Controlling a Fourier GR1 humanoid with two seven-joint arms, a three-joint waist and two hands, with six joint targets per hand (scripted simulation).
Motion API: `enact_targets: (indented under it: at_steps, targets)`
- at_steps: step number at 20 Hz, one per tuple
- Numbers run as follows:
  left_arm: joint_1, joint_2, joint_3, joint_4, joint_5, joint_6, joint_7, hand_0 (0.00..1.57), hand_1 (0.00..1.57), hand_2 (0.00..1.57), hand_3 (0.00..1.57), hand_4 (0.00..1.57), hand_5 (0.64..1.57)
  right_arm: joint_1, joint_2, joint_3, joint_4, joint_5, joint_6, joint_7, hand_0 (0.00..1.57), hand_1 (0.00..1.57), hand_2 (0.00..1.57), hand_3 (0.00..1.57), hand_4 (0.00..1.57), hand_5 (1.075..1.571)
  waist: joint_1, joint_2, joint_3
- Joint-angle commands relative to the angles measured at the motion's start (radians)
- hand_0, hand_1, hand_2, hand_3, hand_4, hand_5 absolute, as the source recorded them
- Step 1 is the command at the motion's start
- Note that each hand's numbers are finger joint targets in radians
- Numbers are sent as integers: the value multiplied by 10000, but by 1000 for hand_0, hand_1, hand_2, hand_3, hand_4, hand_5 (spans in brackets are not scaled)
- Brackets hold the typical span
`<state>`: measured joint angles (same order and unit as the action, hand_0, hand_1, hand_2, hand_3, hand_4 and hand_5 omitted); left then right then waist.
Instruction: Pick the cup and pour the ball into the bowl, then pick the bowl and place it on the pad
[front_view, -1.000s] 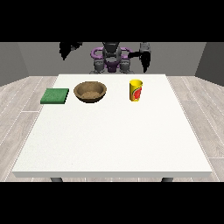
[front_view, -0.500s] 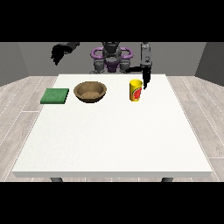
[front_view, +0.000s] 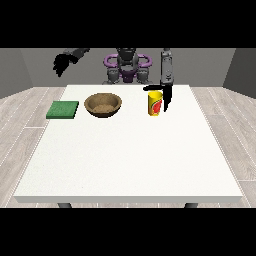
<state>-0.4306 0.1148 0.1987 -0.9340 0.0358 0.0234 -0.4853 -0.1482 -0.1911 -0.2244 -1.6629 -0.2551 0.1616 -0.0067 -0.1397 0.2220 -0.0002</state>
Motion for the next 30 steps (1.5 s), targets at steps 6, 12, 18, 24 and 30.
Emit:
enact_targets:
  at_steps: [6, 12, 18, 24, 30]
  targets:
    - [-579, 464, 313, 2335, -511, 676, -1581, 919, 919, 1316, 1379, 1243, 1538, -102, -473, -299, -208, -604, 665, 108, 0, 0, 0, 0, 662, 1569, -506, 378, -3]
    - [-1002, 311, 710, 3012, -849, 2539, -2407, 1283, 1283, 1571, 1571, 1366, 1457, -693, -1574, -1292, -334, -1865, 1351, 709, 0, 0, 0, 164, 642, 1568, -1189, 1010, -4]
    - [-1334, 265, -353, 2977, -2039, 3490, -1012, 1267, 1267, 1571, 1571, 1401, 1432, -756, -2093, -1704, 713, -2226, 1283, 1691, 0, 0, 0, 293, 636, 1567, -739, -666, 5]
    - [-2349, 484, -2514, 2901, -5081, 5670, 1554, 1337, 1337, 1571, 1571, 1408, 1525, -536, -1737, -1439, 2166, -1562, 1530, 822, 0, 0, 0, 250, 634, 1562, -464, -1566, 59]
    - [-3054, 402, -4666, 4209, -8375, 6592, 4505, 1361, 1361, 1571, 1571, 1441, 1545, -286, -1595, -1409, 3101, -1499, 1964, 334, 0, 0, 0, 83, 675, 1561, -500, -2098, 75]
